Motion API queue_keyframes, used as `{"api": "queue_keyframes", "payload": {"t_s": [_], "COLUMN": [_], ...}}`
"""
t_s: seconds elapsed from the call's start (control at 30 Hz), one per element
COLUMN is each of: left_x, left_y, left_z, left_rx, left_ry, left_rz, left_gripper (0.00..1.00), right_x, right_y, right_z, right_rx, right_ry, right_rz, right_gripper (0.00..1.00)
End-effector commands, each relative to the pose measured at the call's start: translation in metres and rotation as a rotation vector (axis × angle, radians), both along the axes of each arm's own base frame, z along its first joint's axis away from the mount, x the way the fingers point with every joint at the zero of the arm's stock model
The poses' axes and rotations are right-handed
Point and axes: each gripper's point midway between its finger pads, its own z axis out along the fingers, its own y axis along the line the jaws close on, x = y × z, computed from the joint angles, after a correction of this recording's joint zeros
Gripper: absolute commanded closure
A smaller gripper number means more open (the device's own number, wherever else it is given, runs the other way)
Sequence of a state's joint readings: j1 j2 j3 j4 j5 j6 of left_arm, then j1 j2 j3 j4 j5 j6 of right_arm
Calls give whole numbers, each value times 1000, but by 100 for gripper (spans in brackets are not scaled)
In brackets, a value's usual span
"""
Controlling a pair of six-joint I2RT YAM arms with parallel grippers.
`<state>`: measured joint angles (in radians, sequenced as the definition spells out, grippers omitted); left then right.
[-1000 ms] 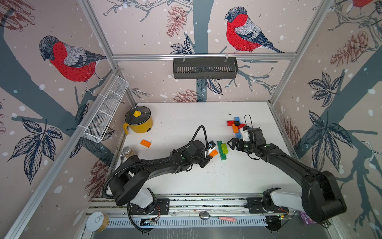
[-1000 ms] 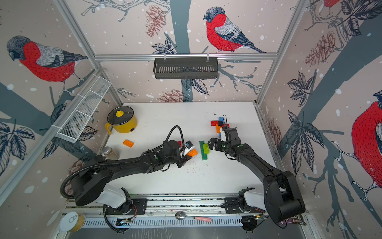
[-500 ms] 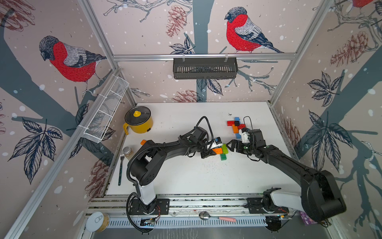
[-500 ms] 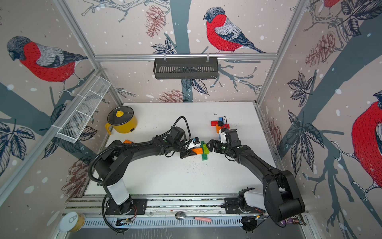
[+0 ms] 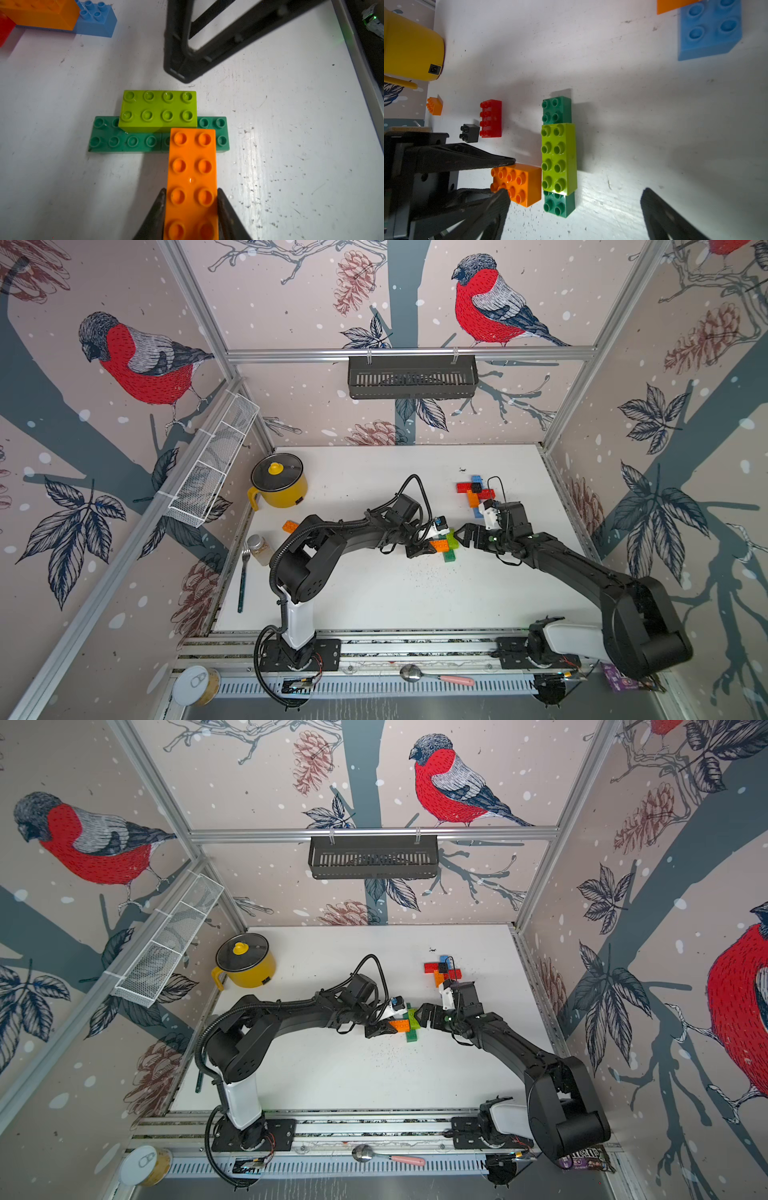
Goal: Assemble a small pinwheel with lego
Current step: Assemble the lego brick with the lego brick.
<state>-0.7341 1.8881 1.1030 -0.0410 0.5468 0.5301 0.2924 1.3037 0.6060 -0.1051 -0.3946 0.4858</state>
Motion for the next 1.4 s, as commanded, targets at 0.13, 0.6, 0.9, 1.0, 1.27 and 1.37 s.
{"api": "queue_keyframes", "payload": {"t_s": [0.13,0.6,0.9,1.0,1.27,1.37], "left_x": [8,11,11,10,6,6], "left_y": [-4,-4,-2,-2,-5,-6], "left_z": [1,-8,-16,-17,-11,-10], "left_rx": [-9,27,56,61,49,59], "left_ry": [-9,11,29,32,24,17], "left_rz": [20,31,47,45,33,32], "left_gripper": [97,97,97,98,98,98], "right_x": [0,-3,-4,-5,-5,-4], "right_y": [5,17,18,17,15,12], "right_z": [-2,-11,-20,-23,-30,-31], "right_rx": [-3,-34,-84,-100,-125,-145], "right_ry": [-7,14,31,37,58,59], "right_rz": [39,87,90,88,76,64], "right_gripper": [0,3,7,7,8,8]}}
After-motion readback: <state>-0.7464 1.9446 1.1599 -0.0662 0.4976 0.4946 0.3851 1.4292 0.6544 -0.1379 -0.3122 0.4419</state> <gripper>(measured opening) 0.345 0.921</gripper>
